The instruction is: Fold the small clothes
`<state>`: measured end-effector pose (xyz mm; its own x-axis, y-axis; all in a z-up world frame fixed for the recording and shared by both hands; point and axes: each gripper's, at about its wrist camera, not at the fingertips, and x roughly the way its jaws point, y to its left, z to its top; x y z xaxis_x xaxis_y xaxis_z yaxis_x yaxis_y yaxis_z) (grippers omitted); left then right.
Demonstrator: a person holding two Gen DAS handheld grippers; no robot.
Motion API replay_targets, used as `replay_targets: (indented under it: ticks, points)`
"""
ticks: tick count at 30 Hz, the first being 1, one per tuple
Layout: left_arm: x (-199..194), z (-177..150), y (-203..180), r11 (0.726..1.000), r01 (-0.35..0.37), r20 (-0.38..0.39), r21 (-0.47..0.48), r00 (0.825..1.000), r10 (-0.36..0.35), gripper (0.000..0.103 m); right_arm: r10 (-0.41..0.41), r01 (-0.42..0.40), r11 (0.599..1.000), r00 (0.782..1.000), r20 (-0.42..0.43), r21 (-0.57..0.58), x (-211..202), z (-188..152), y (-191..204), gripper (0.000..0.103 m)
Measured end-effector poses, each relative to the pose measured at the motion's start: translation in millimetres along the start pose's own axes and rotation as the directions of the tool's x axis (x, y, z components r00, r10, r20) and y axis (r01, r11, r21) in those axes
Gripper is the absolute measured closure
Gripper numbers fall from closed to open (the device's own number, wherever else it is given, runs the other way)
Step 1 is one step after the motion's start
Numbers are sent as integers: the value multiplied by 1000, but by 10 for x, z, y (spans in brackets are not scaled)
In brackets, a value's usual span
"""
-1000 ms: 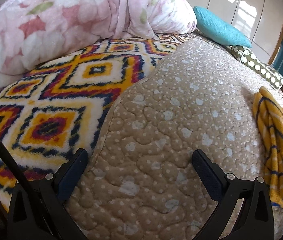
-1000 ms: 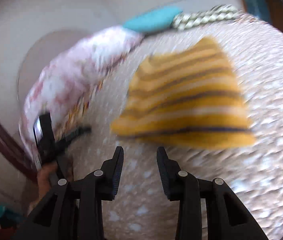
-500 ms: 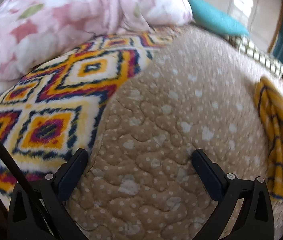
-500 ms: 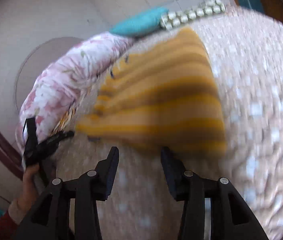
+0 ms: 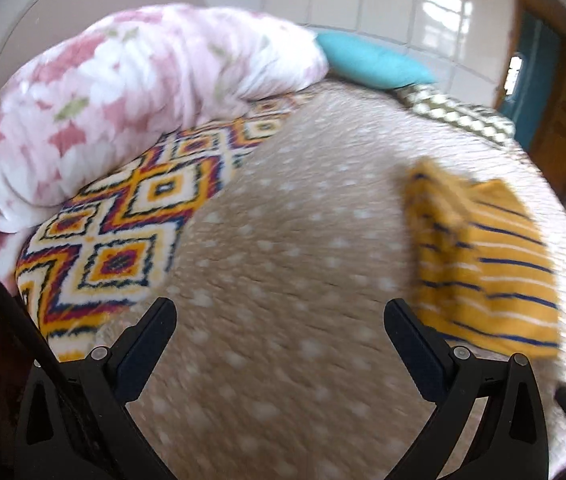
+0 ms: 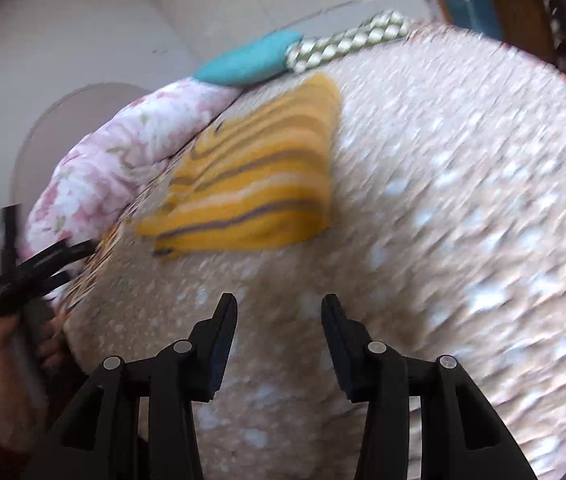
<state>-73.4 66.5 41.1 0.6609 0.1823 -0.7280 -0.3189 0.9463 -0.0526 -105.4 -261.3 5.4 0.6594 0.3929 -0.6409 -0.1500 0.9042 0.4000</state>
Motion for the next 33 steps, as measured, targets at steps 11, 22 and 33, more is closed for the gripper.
replay_targets:
  ticks: [11,22,33]
  points:
    - [-817,-257,-417,988,-79,249,132,968,44,0,-37,34,998,998,-59,-54,691,677,176,57]
    - [-1127,-249,-167,997,49,287,59,956,-64,0,-65,74,961,997,43,-267,459,799,796,55]
    - [-1225,-414,-105,989,4,349,147,935,-55,0,-159,95,942,970,-182,-321,2207,1477,1367,67]
